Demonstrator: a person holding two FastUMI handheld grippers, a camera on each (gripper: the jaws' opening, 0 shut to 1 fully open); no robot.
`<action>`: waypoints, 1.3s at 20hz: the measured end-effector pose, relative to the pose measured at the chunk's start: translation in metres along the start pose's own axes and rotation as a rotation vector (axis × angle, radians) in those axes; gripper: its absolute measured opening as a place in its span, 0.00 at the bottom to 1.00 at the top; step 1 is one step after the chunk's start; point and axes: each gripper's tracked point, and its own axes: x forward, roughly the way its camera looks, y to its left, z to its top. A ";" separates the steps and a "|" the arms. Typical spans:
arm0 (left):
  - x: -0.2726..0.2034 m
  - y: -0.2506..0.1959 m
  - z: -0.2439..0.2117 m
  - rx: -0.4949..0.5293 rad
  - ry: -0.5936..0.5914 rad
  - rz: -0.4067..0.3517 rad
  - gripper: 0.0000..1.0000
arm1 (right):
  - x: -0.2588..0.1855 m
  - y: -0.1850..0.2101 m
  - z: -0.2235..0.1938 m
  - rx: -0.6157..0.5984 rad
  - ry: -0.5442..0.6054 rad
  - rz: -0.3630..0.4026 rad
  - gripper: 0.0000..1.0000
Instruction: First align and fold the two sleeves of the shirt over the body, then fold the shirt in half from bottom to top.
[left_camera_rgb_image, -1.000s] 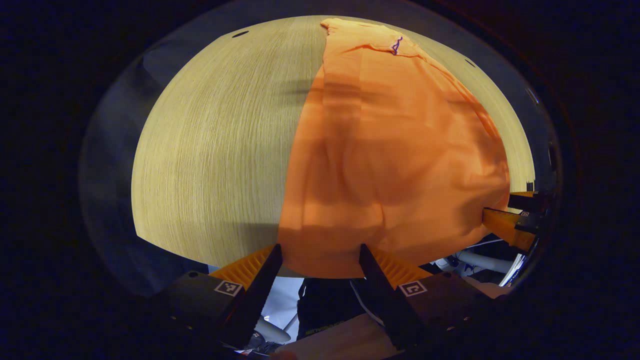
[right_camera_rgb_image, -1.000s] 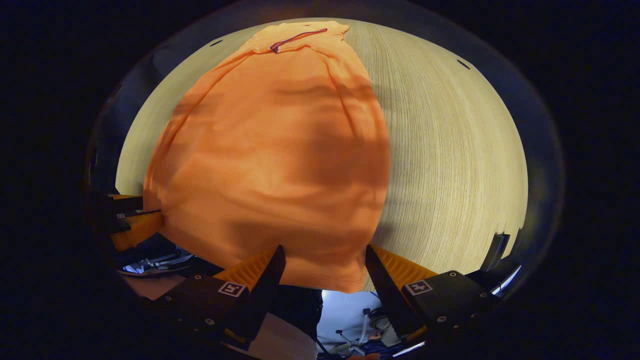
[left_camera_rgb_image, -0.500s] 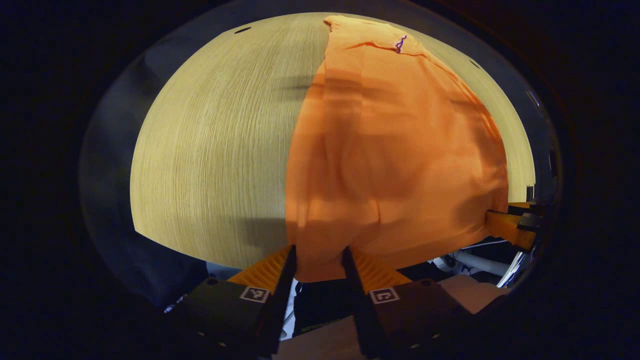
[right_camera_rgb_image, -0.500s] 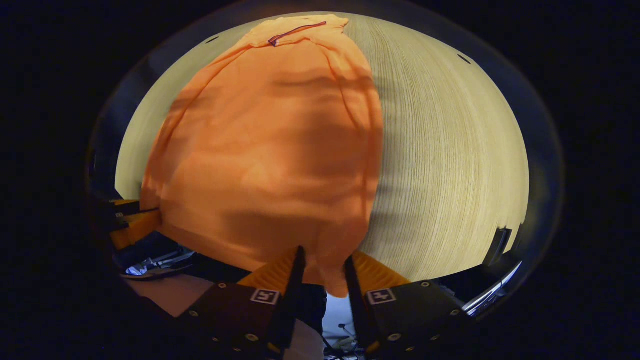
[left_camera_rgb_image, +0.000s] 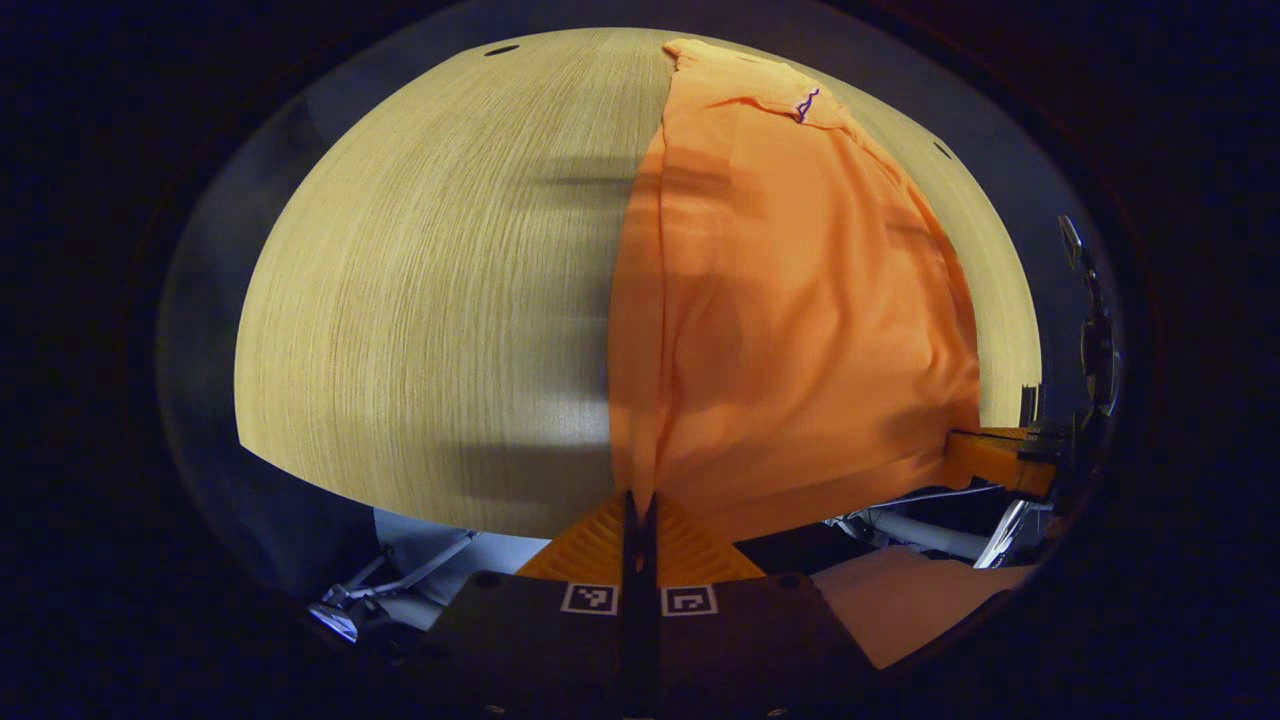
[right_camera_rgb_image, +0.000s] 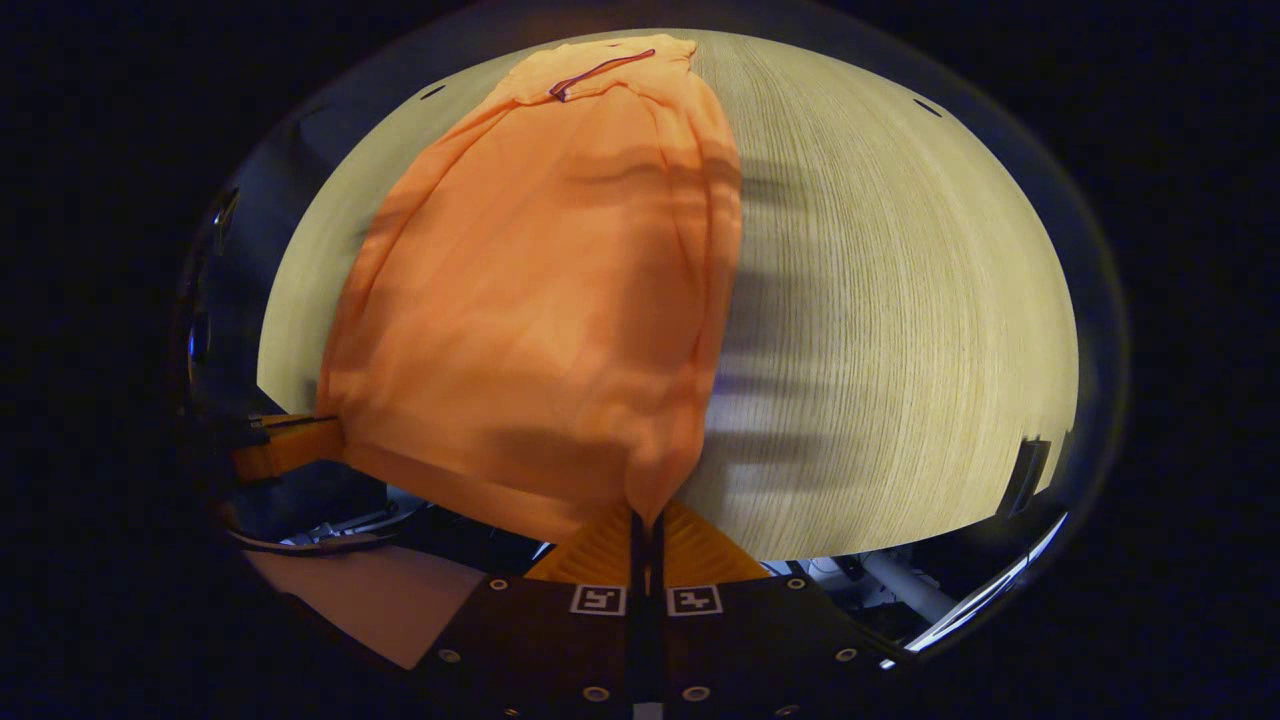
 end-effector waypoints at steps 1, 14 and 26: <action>-0.005 -0.003 0.005 0.011 -0.007 -0.005 0.01 | -0.006 0.000 0.003 -0.001 -0.009 0.003 0.01; -0.112 -0.029 0.142 0.059 -0.325 -0.074 0.01 | -0.121 -0.007 0.145 -0.001 -0.329 0.050 0.00; -0.162 -0.020 0.305 0.121 -0.586 -0.089 0.01 | -0.188 -0.031 0.312 -0.017 -0.590 0.002 0.01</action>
